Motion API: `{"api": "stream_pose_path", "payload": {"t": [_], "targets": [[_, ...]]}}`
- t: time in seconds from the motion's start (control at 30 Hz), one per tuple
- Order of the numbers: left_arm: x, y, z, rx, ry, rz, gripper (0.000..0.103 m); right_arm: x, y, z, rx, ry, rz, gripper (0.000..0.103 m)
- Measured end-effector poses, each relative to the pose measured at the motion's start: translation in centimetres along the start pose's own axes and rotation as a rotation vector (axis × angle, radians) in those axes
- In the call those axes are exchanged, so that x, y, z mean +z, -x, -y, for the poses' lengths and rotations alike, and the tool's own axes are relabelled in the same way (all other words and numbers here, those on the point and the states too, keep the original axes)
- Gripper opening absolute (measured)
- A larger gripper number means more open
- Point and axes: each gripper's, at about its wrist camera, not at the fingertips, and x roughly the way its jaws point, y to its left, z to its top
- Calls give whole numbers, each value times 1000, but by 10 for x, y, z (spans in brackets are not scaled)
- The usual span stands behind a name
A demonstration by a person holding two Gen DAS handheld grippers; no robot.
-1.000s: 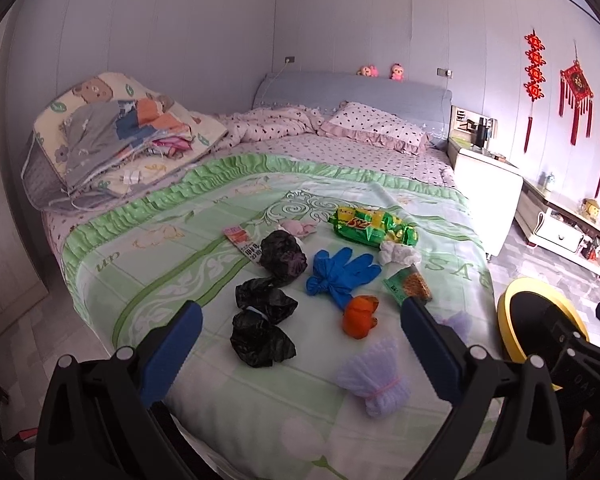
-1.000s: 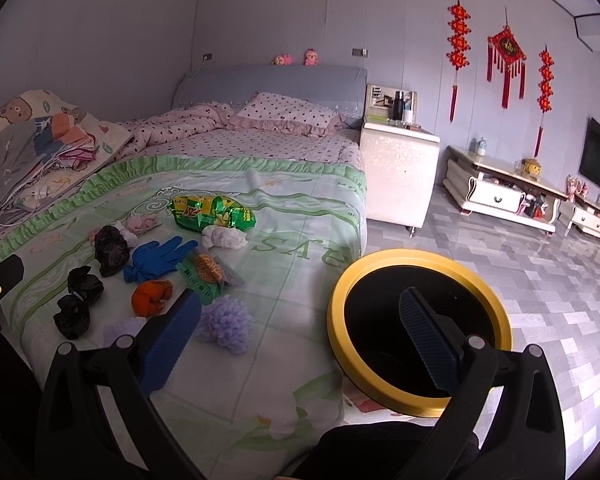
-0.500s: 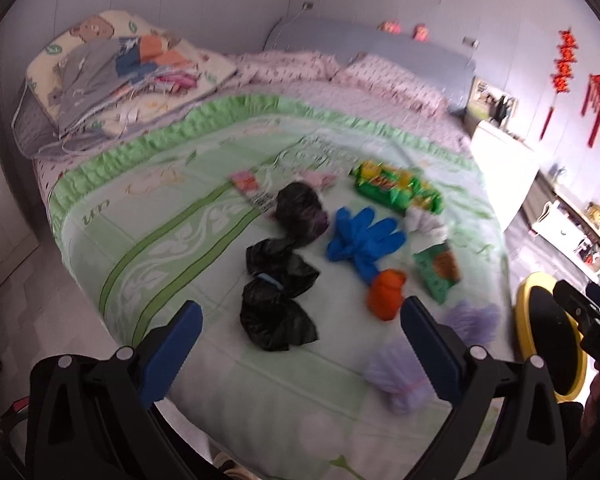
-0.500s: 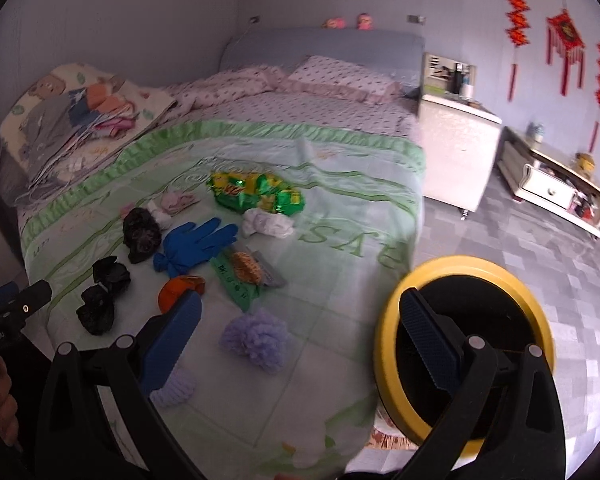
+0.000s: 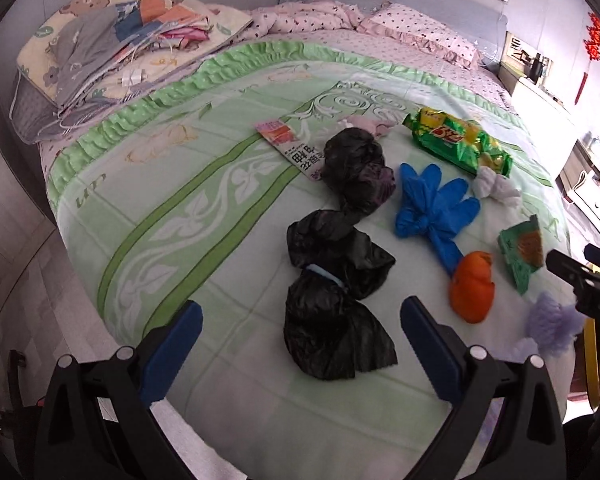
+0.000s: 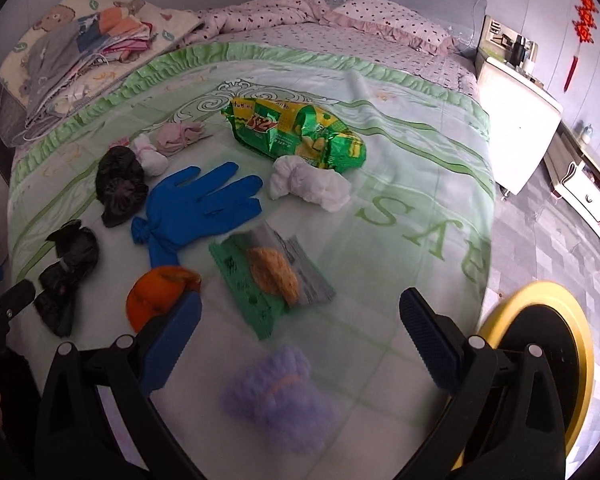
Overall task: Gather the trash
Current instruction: 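Grasp the black plastic bag with the left tool while the right tool grasps the green packet, then carry the black bag and green packet over the yellow-rimmed bin with both tools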
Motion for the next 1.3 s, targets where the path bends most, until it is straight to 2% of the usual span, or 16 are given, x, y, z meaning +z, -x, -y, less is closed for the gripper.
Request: {"api": "stream_pose_path", "payload": {"t": [0.13, 0.3, 0.37, 0.53, 0.63, 0.67, 0.8, 0.87, 0.9, 1.07, 1.13, 1.3], "targets": [[7, -14, 8, 1, -29, 4, 96, 5, -21, -3, -4, 13, 0, 95], [9, -30, 9, 3, 2, 11, 96, 5, -34, 5, 67, 2, 4, 95], [7, -33, 10, 27, 13, 20, 96, 7, -36, 8, 80, -15, 5, 95], [5, -41, 21, 18, -29, 18, 95, 7, -42, 9, 83, -3, 0, 94], [4, -46, 28, -2, -42, 7, 88, 6, -42, 3, 69, 31, 11, 83], [4, -47, 28, -9, -40, 1, 87, 6, -42, 2, 69, 40, 11, 82], [4, -56, 33, -14, -43, -26, 71, 5, -49, -6, 82, 75, -17, 70], [3, -61, 34, 2, -50, -38, 62, 5, -52, -10, 73, 98, -21, 59], [3, -64, 35, 8, -53, -49, 55, 4, -53, -11, 72, 101, -18, 58], [1, -67, 40, 16, -66, -54, 46, 8, -55, -8, 118, 66, -27, 36], [1, -66, 42, 6, -72, -52, 39, 9, -56, -3, 157, 41, -36, 32], [1, -64, 44, -1, -77, -42, 32, 9, -47, 1, 223, 12, -18, 29]]}}
